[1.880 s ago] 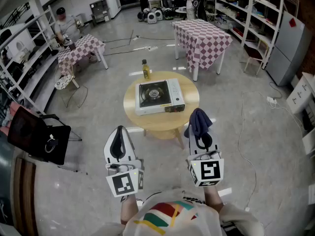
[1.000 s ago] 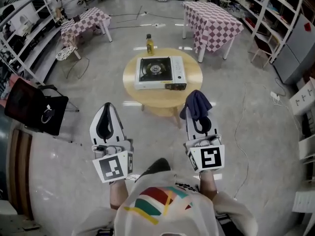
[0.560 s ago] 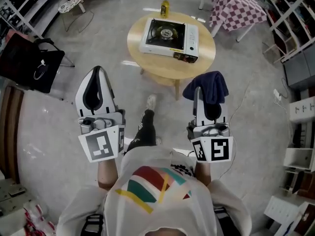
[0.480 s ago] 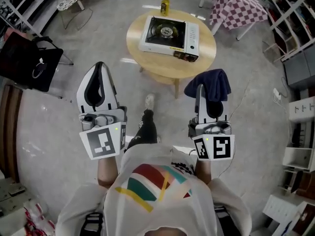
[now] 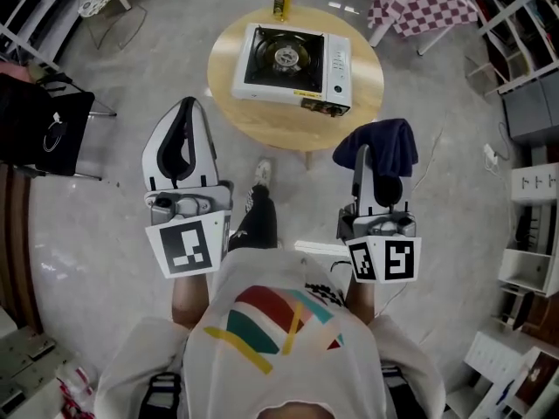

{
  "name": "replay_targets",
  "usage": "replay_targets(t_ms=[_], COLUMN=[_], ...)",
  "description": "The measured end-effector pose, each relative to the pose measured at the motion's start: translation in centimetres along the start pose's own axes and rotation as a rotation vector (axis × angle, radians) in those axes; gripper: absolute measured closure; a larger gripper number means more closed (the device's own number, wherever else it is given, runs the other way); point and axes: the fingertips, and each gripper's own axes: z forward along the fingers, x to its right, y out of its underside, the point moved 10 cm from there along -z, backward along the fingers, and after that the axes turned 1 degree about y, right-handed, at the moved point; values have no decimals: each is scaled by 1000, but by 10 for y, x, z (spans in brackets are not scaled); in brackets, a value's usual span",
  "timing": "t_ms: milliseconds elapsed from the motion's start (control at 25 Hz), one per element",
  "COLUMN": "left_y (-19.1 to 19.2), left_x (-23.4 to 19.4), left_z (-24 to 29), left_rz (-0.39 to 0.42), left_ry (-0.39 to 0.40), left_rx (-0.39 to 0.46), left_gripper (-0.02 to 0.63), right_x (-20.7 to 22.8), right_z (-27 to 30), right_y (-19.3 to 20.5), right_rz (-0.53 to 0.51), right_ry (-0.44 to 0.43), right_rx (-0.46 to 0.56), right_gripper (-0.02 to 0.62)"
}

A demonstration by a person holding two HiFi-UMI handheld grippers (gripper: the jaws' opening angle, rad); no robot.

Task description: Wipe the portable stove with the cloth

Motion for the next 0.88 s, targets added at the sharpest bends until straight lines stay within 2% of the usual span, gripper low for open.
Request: replay_targets(t_ms=[40,200,480,640,880], left_y=[4,38,68,91,123], left_x=[-1,-7,-19,-35,-53], left_z=[11,50,142,201,278], left_rz=[-9,2,-11,-55,-84], left_ry=[9,56,146,177,219], left_rx=[4,-71,-57,-55,-58], left_gripper=[600,600,600,600,600], right_x=[2,14,40,50,63], right_z=[9,51,136,190,242], right_y=[2,8,3,0,-4], right_rz=[-7,-23,-28,-47,-85], right_ry=[5,19,87,136,154], right_rx=[-6,-28,-44,-37,-3], right_gripper=[561,561,561,561,561])
